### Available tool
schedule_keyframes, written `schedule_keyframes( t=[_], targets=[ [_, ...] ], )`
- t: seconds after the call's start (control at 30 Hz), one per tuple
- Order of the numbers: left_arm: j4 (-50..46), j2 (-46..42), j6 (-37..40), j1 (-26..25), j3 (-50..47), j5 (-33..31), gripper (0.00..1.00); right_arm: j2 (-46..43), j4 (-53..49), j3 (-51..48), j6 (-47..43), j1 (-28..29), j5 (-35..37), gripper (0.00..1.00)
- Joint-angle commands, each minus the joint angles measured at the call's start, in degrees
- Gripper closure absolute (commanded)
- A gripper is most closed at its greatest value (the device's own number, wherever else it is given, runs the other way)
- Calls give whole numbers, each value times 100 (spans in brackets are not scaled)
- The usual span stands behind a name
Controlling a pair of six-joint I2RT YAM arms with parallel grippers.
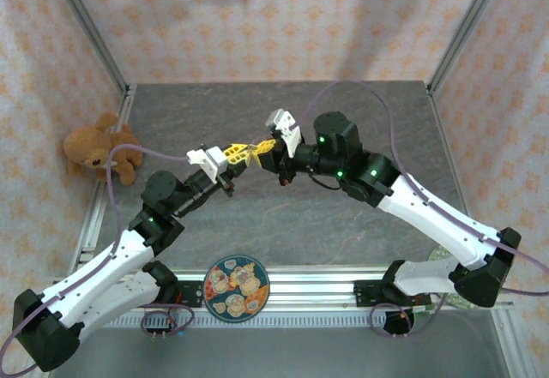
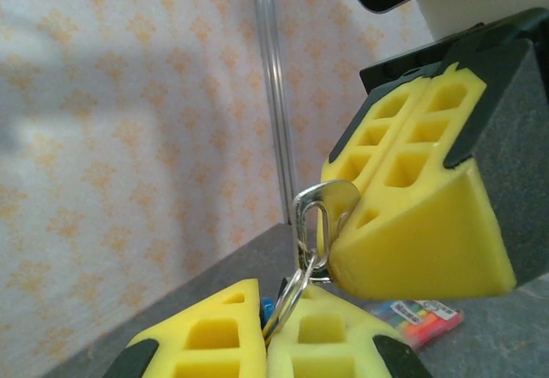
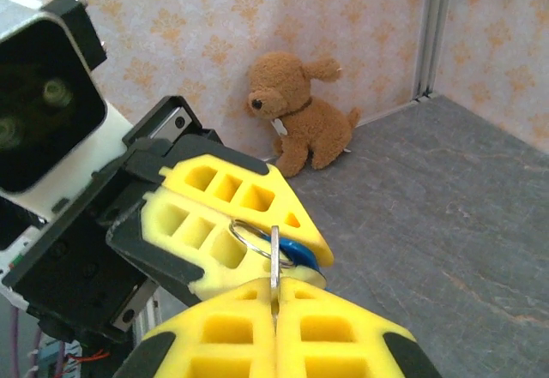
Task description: Remove the keys from the keyring
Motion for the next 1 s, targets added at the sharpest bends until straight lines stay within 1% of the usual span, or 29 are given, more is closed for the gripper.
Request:
schedule_keyframes(
  t=[0.0, 0.07, 0.17, 0.3, 0.4, 0.47, 0.53, 0.63, 0.67, 0.7, 0.73, 0.8, 0.87, 0.97],
  targets=[
    [-278, -118, -56, 54, 209, -76, 100, -504, 501, -418, -725, -39, -104, 100],
    [-432, -100, 13, 58, 282, -43, 100, -680, 661, -726, -1143, -39, -116, 100],
    [-635, -82, 97, 58, 386, 27, 100, -873, 623, -983, -1695, -39, -185, 100],
    [-893, -15, 179, 66, 527, 140, 100, -942, 375, -1004, -2088, -39, -280, 100],
    [-1008, 56, 225, 66, 613, 285, 100, -780, 6, -734, -2072, -45, -226, 100],
    [-1090, 104, 238, 67, 663, 314, 100, -700, -17, -667, -2007, -27, -215, 100],
    [-1259, 145, 253, 67, 758, 327, 100, -631, -79, -598, -1964, 23, -59, 100],
    [-1135, 113, 218, 67, 660, 288, 100, -591, 193, -506, -1417, -19, 21, 100],
    [-1008, 96, 195, 67, 575, 260, 98, -549, 137, -390, -1290, -16, -6, 100],
    [-819, 78, 151, 67, 463, 204, 83, -480, 8, -209, -1153, -32, -40, 100],
    [-641, 61, 92, 62, 359, 170, 74, -406, -171, -37, -1067, -31, -34, 100],
    [-405, 43, 68, 66, 202, 174, 62, -309, -489, 261, -960, -41, 1, 100],
    [-226, 24, 7, 67, 103, 185, 60, -163, -688, 409, -878, -48, 25, 100],
    [-133, -10, -12, 67, 59, 261, 58, -108, -720, 468, -725, -48, -52, 100]
  ],
)
